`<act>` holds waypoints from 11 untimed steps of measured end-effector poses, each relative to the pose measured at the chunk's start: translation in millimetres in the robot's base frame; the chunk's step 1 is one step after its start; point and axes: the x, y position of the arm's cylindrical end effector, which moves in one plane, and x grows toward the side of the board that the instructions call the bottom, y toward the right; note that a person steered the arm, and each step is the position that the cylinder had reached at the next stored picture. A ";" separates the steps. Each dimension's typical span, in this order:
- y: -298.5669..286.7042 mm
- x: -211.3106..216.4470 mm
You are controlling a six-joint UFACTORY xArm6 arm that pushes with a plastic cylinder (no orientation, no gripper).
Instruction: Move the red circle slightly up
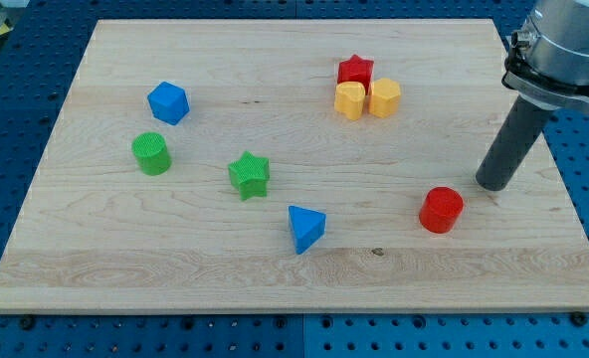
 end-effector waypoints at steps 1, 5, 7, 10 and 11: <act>0.0 6.7; 0.0 39.0; -9.8 61.9; -65.1 68.6; -65.3 68.6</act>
